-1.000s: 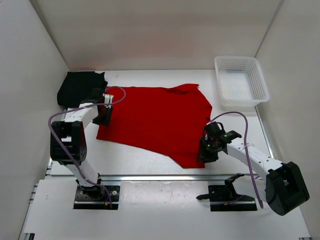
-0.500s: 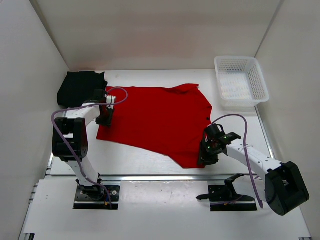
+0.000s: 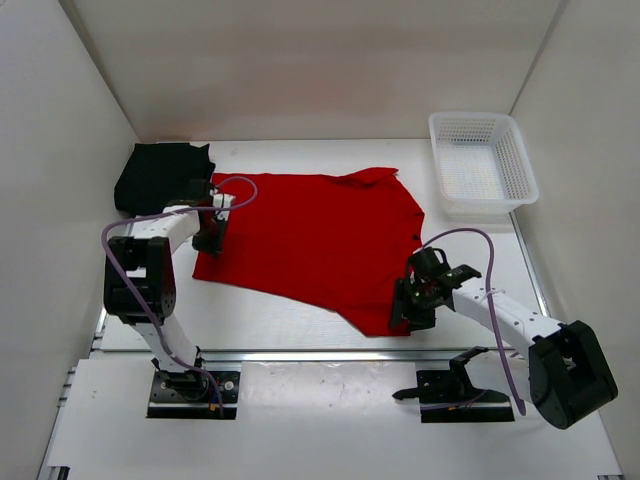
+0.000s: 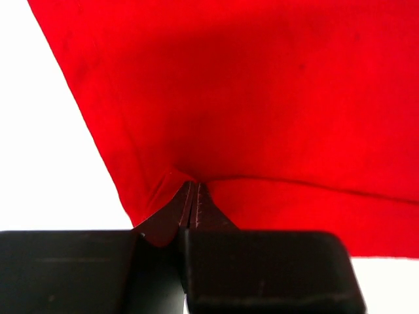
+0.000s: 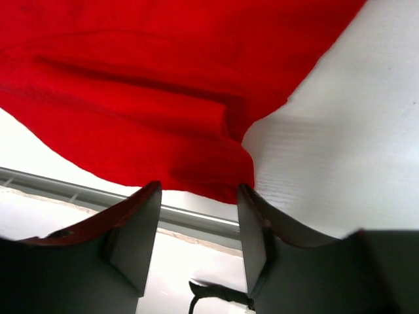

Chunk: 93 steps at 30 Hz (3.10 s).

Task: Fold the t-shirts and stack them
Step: Grap the side of the flattened tshirt closest away from the robot with both arms, then fold the flattened tshirt in 1/3 of the way

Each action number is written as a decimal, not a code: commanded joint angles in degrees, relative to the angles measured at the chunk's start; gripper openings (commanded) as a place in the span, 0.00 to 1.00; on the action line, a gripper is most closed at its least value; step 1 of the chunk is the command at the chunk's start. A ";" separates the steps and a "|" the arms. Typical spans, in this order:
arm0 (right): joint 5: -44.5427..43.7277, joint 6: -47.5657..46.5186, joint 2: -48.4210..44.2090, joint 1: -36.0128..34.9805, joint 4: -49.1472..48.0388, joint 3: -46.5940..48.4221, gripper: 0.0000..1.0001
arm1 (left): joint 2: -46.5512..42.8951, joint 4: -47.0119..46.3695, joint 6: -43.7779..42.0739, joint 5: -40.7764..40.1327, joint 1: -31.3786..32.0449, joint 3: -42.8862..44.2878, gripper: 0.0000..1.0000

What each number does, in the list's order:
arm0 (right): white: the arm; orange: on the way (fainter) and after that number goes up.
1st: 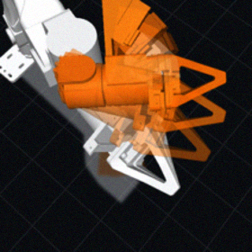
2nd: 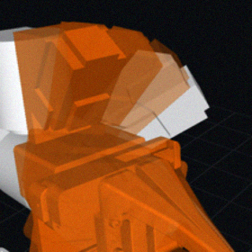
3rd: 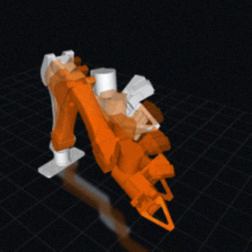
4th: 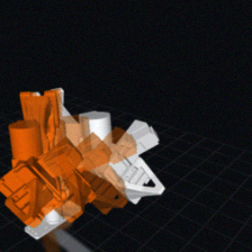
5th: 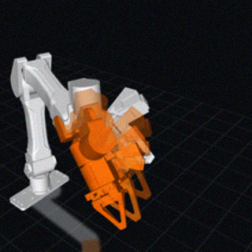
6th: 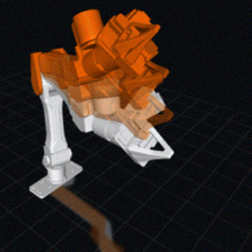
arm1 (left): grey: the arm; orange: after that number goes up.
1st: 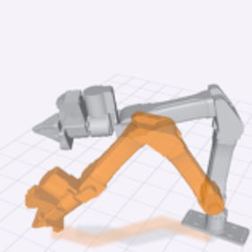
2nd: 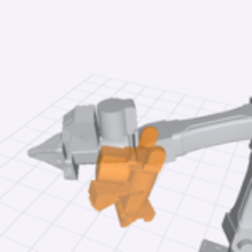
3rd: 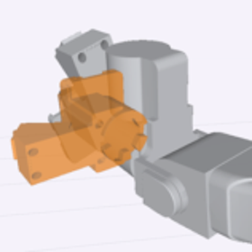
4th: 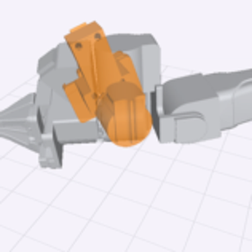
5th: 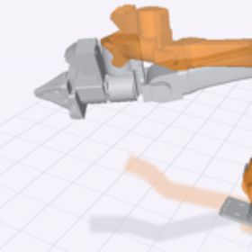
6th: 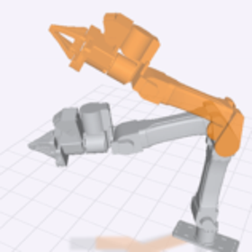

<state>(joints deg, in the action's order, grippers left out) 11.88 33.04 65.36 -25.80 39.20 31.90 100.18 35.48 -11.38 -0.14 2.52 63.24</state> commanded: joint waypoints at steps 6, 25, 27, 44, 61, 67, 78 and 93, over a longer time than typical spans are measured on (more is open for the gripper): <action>-1.69 0.27 0.82 0.05 -0.18 0.62 0.55 | -14.04 9.59 -4.26 3.05 0.46 0.22 0.01; 0.69 0.45 1.08 -0.56 -1.76 -0.34 0.55 | -18.70 18.57 -3.83 0.23 0.37 -7.78 0.00; 1.73 0.54 0.47 -1.18 -2.55 -1.13 0.48 | -18.97 18.13 -3.13 0.23 0.55 -7.96 0.00; 2.62 -3.23 -6.05 12.45 -0.69 14.48 0.00 | -19.24 11.63 -0.40 -15.50 0.11 -1.28 0.00; 0.43 -19.14 27.44 17.10 -9.84 41.21 0.00 | -1.04 -0.06 -1.54 -15.94 1.52 10.05 0.00; 0.52 -20.64 32.98 18.07 -9.14 46.40 0.00 | 2.56 -0.94 -0.66 -15.94 1.70 12.87 0.00; 0.07 -21.26 40.54 19.21 -7.56 54.40 0.00 | 5.64 -3.49 -0.75 -17.96 2.40 15.94 0.00; 3.42 -21.71 34.78 18.68 -6.24 56.71 0.52 | 3.81 2.73 2.32 -20.25 0.99 19.99 0.79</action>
<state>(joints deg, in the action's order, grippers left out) 15.07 11.77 108.60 -6.72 33.61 88.62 109.19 35.68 -11.00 -18.81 4.73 80.25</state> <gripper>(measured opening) 0.513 0.773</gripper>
